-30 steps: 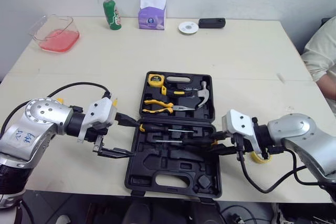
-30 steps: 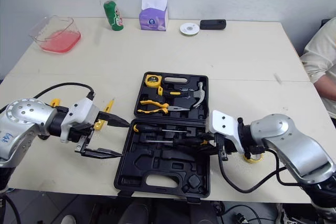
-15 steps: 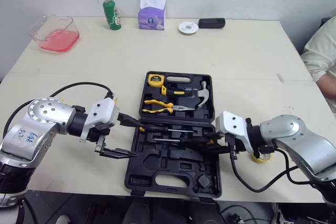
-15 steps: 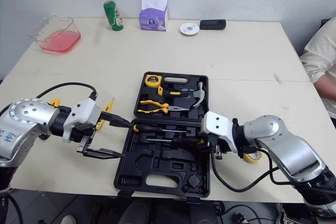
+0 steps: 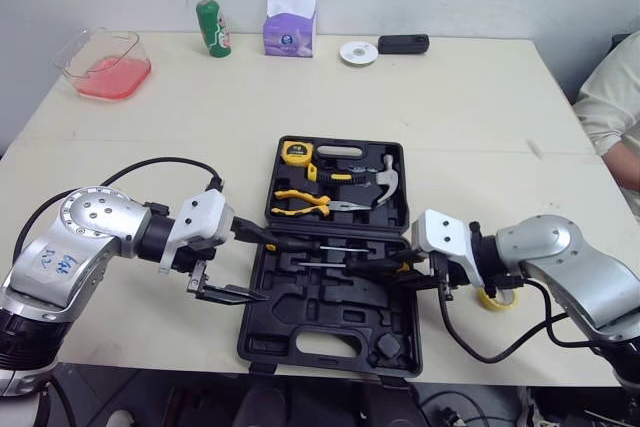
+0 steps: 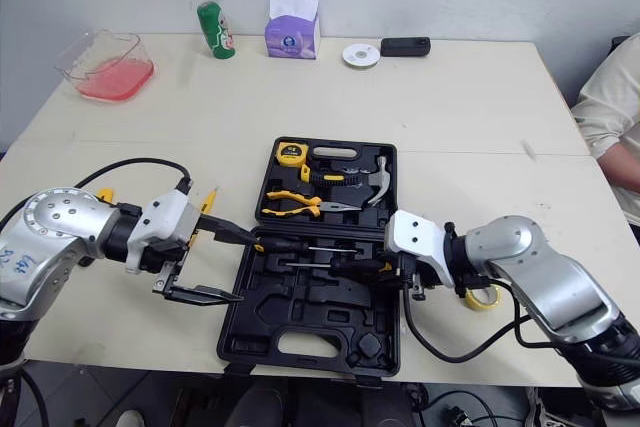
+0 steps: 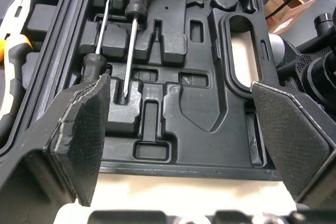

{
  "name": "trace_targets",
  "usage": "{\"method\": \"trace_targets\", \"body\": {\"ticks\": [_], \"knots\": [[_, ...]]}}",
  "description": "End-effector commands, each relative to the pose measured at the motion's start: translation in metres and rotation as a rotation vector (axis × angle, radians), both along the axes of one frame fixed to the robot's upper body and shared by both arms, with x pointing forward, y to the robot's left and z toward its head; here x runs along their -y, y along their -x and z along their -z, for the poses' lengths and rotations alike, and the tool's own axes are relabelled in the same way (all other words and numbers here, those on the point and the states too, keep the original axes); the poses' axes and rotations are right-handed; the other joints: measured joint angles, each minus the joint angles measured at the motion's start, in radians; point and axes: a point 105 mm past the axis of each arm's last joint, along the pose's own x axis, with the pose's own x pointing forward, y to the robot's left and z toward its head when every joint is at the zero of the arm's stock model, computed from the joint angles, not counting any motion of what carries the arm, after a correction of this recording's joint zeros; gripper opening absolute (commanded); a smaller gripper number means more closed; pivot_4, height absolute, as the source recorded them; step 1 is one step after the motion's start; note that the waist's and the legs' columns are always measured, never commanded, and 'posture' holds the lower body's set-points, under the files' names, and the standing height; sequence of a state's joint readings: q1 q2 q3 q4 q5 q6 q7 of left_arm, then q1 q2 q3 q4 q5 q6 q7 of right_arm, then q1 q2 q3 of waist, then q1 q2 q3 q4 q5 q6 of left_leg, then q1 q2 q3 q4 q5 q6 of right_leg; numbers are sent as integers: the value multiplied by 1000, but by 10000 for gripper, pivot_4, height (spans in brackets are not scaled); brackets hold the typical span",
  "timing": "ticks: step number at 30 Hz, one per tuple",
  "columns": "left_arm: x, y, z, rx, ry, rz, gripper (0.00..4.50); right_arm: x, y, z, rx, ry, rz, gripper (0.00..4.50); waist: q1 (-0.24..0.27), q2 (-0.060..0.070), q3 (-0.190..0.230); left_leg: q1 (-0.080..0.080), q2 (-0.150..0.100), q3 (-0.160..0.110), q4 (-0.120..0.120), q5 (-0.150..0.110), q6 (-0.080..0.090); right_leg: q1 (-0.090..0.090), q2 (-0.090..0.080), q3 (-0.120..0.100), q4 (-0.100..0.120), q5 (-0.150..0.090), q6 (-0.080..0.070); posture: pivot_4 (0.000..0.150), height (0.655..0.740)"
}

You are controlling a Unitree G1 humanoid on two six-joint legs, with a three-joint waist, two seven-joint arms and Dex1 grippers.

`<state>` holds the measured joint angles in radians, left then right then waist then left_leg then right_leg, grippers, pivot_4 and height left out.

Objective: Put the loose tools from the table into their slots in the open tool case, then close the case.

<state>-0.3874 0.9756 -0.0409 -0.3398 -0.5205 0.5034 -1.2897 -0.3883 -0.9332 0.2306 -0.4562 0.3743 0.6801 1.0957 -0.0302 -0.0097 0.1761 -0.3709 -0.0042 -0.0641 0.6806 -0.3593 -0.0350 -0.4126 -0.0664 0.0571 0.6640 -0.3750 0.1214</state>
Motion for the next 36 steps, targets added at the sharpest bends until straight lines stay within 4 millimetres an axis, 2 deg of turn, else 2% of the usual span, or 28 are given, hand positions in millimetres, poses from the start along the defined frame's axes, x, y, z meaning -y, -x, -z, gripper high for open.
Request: {"method": "trace_targets", "body": {"ticks": [1,6,11,12,13,18,19,28,31,33,36], "knots": [[4,2,-4,29,0,22,45000,-10,3,-2,16,-15,-40,9108,-1,0,0,0,0,0,0,0,0,0,0,0,0,0,0,1500,7400],[4,2,-3,30,-3,23,45000,-12,3,2,14,-18,-35,9108,-1,0,0,0,0,0,0,0,0,0,0,0,0,0,0,1500,7400],[4,2,-3,31,-1,23,45000,-14,5,-5,9,-41,-40,9108,-1,0,0,0,0,-1,0,0,0,0,1,1,1,0,0,1500,7400],[4,2,-3,32,-1,24,45000,-14,7,-8,-7,-59,-44,19174,-1,0,0,0,0,-1,1,0,0,0,1,1,1,0,0,1500,7400],[4,2,-3,32,0,24,45000,-16,11,-12,-21,-81,-61,22156,-1,0,0,0,0,-1,1,0,0,0,1,0,1,0,0,1500,7400],[9,3,-8,37,11,36,45000,-24,11,-27,-3,-183,-68,44661,0,0,0,0,0,-1,1,0,0,0,0,0,1,0,0,1500,7400],[10,3,-8,37,13,38,45000,-26,9,-27,16,-200,-71,44895,0,0,0,0,0,-1,1,0,0,0,0,0,1,0,0,1500,7400],[18,2,-11,37,23,55,45000,-44,-5,-15,78,-343,-55,44895,-2,-1,-1,0,-1,-2,2,0,0,0,1,0,7,0,0,1500,7400],[20,1,-12,36,27,61,45000,-49,-4,-11,54,-372,-65,36934,-2,-1,-1,0,-1,-2,2,0,0,0,1,0,8,0,0,1500,7400],[20,1,-12,36,28,62,45000,-50,-4,-9,50,-372,-72,28600,-2,-1,-1,0,-1,-2,2,0,0,0,1,0,8,0,0,1500,7400],[22,0,-13,36,30,64,45000,-50,-8,-1,50,-341,-65,13681,-2,-1,-1,0,-1,-2,2,0,0,0,1,0,8,0,0,1500,7400]]}}
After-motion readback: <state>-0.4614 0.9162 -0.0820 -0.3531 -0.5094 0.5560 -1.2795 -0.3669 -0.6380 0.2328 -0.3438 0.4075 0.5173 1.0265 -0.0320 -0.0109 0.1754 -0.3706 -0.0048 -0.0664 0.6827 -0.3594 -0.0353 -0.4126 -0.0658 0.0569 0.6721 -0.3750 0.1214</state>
